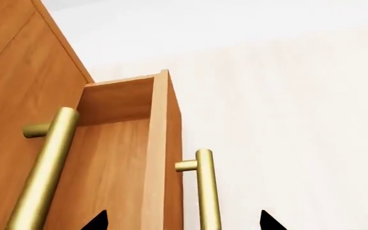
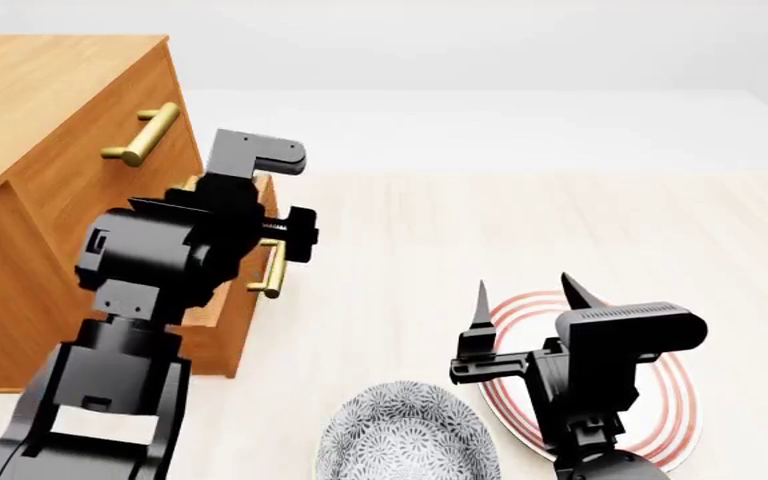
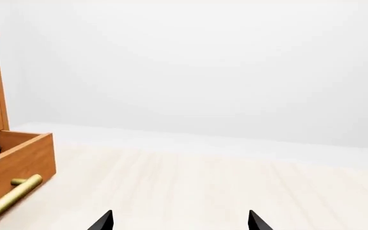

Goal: Open the bottom drawer of the cabinet.

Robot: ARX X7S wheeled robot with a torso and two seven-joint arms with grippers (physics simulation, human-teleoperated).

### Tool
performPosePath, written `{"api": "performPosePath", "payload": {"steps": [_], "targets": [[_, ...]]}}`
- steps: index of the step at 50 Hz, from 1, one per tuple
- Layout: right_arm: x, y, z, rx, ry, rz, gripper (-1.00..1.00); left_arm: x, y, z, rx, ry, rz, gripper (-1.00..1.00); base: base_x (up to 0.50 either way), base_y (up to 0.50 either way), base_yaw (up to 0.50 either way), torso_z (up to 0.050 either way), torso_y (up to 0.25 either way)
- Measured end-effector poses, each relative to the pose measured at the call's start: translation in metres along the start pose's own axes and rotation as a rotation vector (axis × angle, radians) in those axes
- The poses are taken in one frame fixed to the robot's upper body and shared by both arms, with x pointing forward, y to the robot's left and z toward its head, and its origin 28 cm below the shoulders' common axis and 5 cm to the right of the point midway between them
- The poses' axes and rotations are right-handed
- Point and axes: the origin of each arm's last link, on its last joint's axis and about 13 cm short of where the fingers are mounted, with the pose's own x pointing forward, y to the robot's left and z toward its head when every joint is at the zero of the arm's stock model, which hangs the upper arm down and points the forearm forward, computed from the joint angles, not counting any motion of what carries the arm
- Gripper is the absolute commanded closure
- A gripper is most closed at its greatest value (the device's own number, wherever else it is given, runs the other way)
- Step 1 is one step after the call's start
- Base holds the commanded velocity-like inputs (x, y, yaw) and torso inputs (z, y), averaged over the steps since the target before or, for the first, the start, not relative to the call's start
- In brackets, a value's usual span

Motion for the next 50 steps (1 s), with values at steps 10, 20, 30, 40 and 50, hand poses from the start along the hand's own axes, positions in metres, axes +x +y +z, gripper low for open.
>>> {"api": "performPosePath", "payload": {"steps": [10,20,30,40,50], "targets": [[0.000,0.000,-0.001,0.001,0.002,-0.001,-1.00,0.015,0.005,-0.008,-0.042,0.072,-0.006,-1.00,0.00,0.00,0.00,0.000,0.000],[0.000,0.000,-0.002,0.002,0.005,-0.002,-1.00,0.028,0.008,-0.019,-0.063,0.127,-0.004,-1.00,0.00,0.00,0.00,0.000,0.000],[0.000,0.000,-0.002,0.001,0.007,-0.001,-1.00,0.036,0.009,-0.028,-0.070,0.166,-0.010,-1.00,0.00,0.00,0.00,0.000,0.000],[0.000,0.000,-0.002,-0.001,0.007,0.000,-1.00,0.040,0.008,-0.033,-0.066,0.198,-0.028,-1.00,0.00,0.00,0.00,0.000,0.000],[0.001,0.000,-0.002,-0.001,0.007,0.000,-1.00,0.039,0.007,-0.036,-0.065,0.222,-0.075,-1.00,0.00,0.00,0.00,0.000,0.000]]}}
